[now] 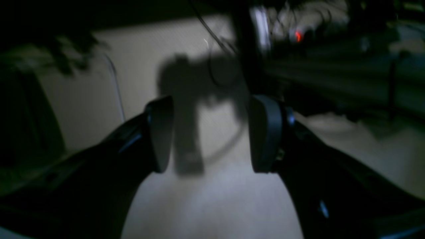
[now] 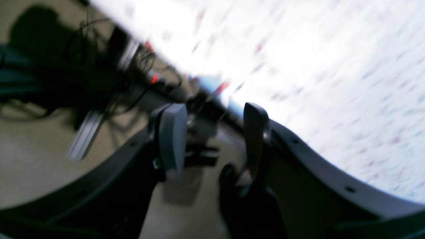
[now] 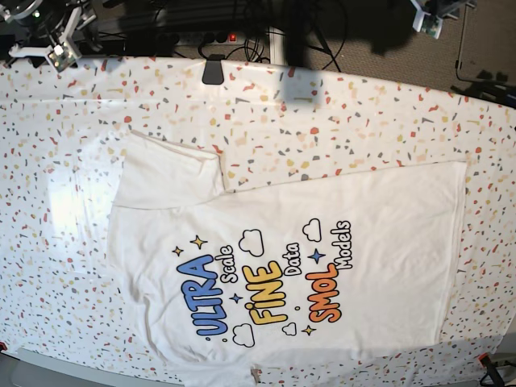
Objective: Fold the T-shirt properly
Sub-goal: 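Move both grippers from rest toward the shirt's shoulder corners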
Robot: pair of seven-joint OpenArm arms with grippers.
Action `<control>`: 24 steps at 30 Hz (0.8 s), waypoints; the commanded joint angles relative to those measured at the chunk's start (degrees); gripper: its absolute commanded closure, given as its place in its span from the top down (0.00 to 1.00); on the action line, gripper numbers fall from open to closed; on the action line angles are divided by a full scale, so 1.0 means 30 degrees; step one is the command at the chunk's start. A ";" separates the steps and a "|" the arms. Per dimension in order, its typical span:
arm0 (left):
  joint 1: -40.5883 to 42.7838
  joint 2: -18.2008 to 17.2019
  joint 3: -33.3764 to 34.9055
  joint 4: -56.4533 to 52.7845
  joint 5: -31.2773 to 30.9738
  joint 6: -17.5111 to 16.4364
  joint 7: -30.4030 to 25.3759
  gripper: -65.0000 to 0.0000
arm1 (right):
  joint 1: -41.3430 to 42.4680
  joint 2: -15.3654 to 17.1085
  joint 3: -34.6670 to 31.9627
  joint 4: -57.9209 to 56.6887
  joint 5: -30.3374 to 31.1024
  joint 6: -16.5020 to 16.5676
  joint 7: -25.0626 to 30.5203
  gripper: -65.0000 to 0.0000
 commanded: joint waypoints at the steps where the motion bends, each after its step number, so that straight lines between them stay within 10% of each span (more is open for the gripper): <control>1: 0.0299 -0.0015 -0.0007 0.0816 0.0226 -0.0029 -0.0576 0.53 | 0.0262 0.0437 0.0335 0.0401 0.0022 -0.0168 0.0357 0.44; 17: -0.3905 -0.0066 0.0007 0.3271 0.5712 -0.1341 -0.3271 0.54 | 0.4779 0.4597 0.0401 0.0415 -0.0044 -0.0153 0.0342 0.44; 24: -0.6492 -0.3024 0.0007 0.3228 0.5697 -0.1326 -0.3169 0.54 | 0.4794 0.4597 0.0393 0.0415 -0.4167 0.1639 0.0372 0.44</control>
